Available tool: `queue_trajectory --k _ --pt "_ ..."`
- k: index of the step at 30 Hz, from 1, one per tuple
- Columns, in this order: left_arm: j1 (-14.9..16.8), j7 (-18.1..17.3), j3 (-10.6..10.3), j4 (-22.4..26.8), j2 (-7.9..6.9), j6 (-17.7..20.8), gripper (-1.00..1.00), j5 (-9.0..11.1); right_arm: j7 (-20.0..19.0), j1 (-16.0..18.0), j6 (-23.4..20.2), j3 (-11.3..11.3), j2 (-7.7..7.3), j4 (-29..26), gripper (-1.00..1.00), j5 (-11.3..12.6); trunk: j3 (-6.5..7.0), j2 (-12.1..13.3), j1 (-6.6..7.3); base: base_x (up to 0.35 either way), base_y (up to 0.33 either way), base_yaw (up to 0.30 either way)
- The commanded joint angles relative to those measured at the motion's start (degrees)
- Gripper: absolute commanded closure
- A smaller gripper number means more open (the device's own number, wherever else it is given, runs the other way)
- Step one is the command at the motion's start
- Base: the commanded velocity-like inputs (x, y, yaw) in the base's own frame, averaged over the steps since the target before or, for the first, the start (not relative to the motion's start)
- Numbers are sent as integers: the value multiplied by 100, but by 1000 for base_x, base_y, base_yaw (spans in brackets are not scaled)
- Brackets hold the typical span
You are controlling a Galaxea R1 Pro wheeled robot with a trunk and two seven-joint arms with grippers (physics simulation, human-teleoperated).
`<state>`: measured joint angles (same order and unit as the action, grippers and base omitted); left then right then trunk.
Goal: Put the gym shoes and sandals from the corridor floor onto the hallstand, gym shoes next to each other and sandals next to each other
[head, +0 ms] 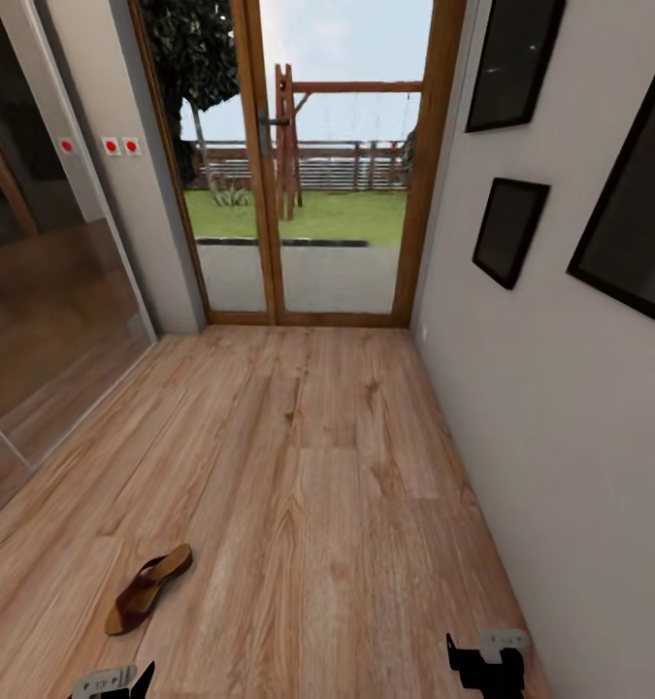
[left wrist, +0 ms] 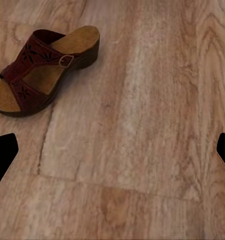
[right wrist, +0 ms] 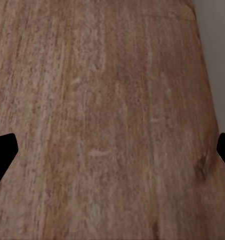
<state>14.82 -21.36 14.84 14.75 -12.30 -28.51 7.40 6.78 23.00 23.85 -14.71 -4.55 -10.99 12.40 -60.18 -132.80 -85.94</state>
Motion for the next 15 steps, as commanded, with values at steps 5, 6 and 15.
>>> queue_trajectory --k 5,6,15 --pt "4 -56 10 -7 -1 4 -100 60 25 3 14 -50 -2 1 -100 43 -5 -2 -2 329 -56 0" --pt "4 -57 10 -7 -1 4 -100 60 25 3 14 -50 -2 1 -100 43 -5 -2 -2 308 -116 0" --pt "4 -60 10 -7 -1 4 -100 60 25 3 14 -50 -2 2 -100 43 -5 -2 -2 301 -123 0"
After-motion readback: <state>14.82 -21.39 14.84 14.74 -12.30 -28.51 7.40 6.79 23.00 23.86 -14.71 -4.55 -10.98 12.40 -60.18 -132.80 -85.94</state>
